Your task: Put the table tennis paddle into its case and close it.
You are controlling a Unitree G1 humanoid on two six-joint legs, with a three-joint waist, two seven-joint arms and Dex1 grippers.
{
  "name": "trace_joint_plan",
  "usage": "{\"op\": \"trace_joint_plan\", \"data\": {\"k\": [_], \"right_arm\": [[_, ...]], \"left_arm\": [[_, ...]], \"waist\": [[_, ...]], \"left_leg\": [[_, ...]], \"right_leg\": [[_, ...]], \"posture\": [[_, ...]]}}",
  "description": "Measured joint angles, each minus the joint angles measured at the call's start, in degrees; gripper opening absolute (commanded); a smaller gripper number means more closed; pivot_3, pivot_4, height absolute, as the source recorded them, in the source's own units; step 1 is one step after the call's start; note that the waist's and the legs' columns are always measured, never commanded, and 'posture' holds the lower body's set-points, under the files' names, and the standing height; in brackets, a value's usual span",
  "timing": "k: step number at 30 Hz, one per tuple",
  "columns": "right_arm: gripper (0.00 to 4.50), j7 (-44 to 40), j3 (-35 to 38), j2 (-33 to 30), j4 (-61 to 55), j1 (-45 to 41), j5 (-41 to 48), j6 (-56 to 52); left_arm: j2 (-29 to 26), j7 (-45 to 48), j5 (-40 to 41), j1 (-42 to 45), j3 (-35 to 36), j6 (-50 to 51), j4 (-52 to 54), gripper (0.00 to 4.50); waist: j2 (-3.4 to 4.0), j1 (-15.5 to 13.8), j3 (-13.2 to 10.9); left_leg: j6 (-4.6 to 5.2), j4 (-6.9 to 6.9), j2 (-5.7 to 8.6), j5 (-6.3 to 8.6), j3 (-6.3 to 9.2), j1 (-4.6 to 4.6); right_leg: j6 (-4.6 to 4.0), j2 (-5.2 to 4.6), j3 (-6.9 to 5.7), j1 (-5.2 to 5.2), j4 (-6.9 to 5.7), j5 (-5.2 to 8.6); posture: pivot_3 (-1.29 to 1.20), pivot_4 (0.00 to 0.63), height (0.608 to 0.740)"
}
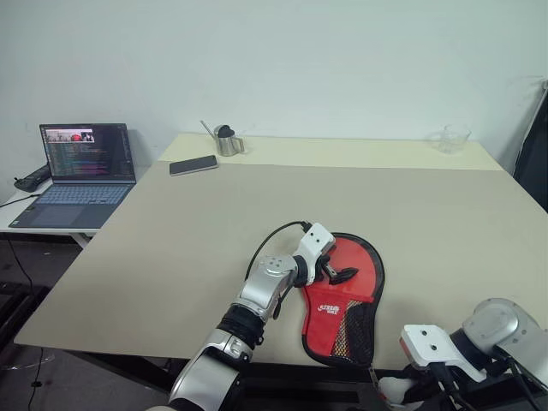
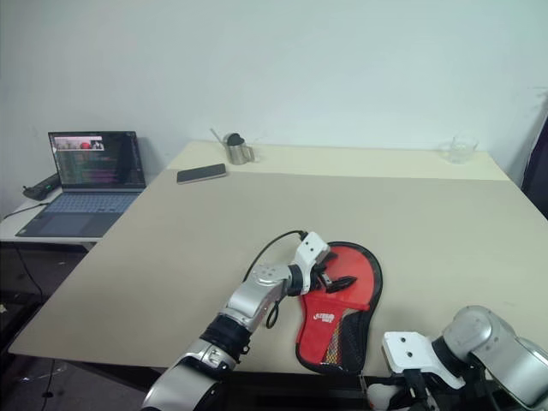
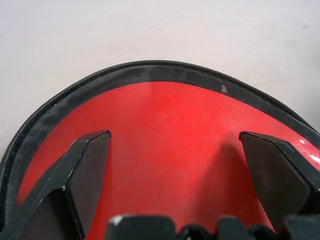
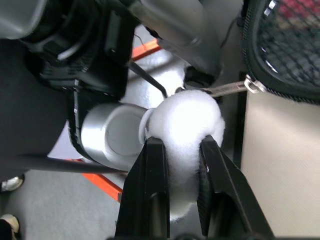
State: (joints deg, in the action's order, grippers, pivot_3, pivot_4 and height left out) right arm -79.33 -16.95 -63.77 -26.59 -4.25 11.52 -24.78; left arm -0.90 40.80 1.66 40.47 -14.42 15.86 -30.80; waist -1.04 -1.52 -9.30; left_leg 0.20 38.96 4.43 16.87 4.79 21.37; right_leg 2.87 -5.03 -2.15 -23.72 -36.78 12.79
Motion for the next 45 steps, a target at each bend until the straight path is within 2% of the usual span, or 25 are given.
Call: {"op": "trace_joint_plan", "data": {"k": [6,12,19,22,23,26,29,35,41,45], "right_arm": [[2.45,-0.29,-0.09,-0.12,2.38,-1.0,-1.3,1.64],[4.48,-2.03,0.11,-0.78,3.41,-1.25,-0.52,2.97],[4.48,-2.09,4.62,0.18,12.94,-13.78,1.05,3.42],[4.48,-2.97,4.66,1.39,17.51,-18.87,1.1,4.33],[4.48,-3.24,4.64,1.58,18.74,-20.15,1.09,4.74],[4.48,-4.14,4.59,2.55,22.73,-23.62,0.96,6.59],[4.48,-4.75,4.54,3.4,26.92,-27.03,0.82,8.25],[4.48,-6.45,4.64,4.43,36.29,-32.42,0.8,10.94],[4.48,-7.92,7.37,3.3,47.81,-39.68,1.3,11.31],[4.48,-8.34,8.59,2.36,55.91,-45.06,1.29,11.94]], "left_arm": [[0.01,-0.14,-0.06,-0.29,0.0,0.03,0.05,4.5],[-0.11,-0.26,-0.11,-0.32,0.07,0.15,0.04,4.5],[-0.7,1.51,0.27,-0.23,0.03,0.0,0.41,4.5],[-2.26,3.98,1.38,1.39,0.18,0.68,1.71,4.5],[-3.2,5.17,2.04,2.02,0.31,1.14,2.96,4.5],[-6.51,9.86,4.52,3.4,1.08,2.79,8.63,4.5],[-12.46,16.05,8.48,4.42,2.21,5.61,16.01,4.5],[-30.37,27.62,17.42,4.11,9.49,11.62,26.15,4.5],[-47.73,38.63,27.0,-1.63,21.22,15.37,28.46,4.5],[-55.69,43.57,31.09,-6.07,26.81,16.5,28.14,4.5]], "waist": [[-0.02,0.02,-0.01],[-0.05,0.09,-0.03],[-0.11,0.18,-0.1],[-0.08,0.21,-0.18],[-0.09,0.21,-0.19],[-0.11,0.37,-0.21],[-0.1,0.7,-0.26],[-0.01,1.6,-0.47],[0.12,1.9,-1.03],[0.14,1.81,-1.15]], "left_leg": [[0.03,-0.03,0.0,0.04,-0.01,-0.32],[0.08,-0.03,-0.01,0.08,-0.03,-0.47],[0.24,-0.02,-0.09,0.16,-0.04,-0.52],[0.09,-0.03,-0.07,0.08,-0.05,-0.44],[0.06,-0.03,-0.07,0.07,-0.05,-0.44],[-0.03,-0.04,-0.06,0.12,-0.09,-0.42],[-0.12,-0.08,-0.08,0.19,-0.1,-0.37],[-0.16,-0.14,-0.1,0.23,-0.08,-0.36],[-0.09,-0.16,-0.1,0.27,-0.14,-0.31],[-0.07,-0.15,-0.11,0.31,-0.14,-0.09]], "right_leg": [[0.2,0.0,0.02,0.32,0.03,0.13],[0.24,0.0,0.03,0.44,0.03,0.15],[0.23,0.06,0.02,0.45,-0.03,0.16],[0.21,0.06,0.04,0.37,-0.03,0.14],[-0.04,0.05,0.04,0.37,-0.03,0.0],[-0.08,0.04,0.09,0.32,0.01,0.01],[-0.17,0.06,0.11,0.19,0.0,0.1],[-0.27,0.07,0.1,0.13,-0.04,0.17],[-0.32,0.08,0.15,-0.01,-0.06,0.2],[-0.36,0.08,0.13,-0.25,-0.08,0.22]], "posture": [[0.0,0.15,0.74],[0.0,0.15,0.74],[0.0,0.15,0.74],[0.0,0.15,0.74],[0.0,0.15,0.74],[0.0,0.15,0.74],[0.0,0.15,0.74],[0.0,0.15,0.74],[0.0,0.15,0.74],[0.0,0.15,0.74]]}}
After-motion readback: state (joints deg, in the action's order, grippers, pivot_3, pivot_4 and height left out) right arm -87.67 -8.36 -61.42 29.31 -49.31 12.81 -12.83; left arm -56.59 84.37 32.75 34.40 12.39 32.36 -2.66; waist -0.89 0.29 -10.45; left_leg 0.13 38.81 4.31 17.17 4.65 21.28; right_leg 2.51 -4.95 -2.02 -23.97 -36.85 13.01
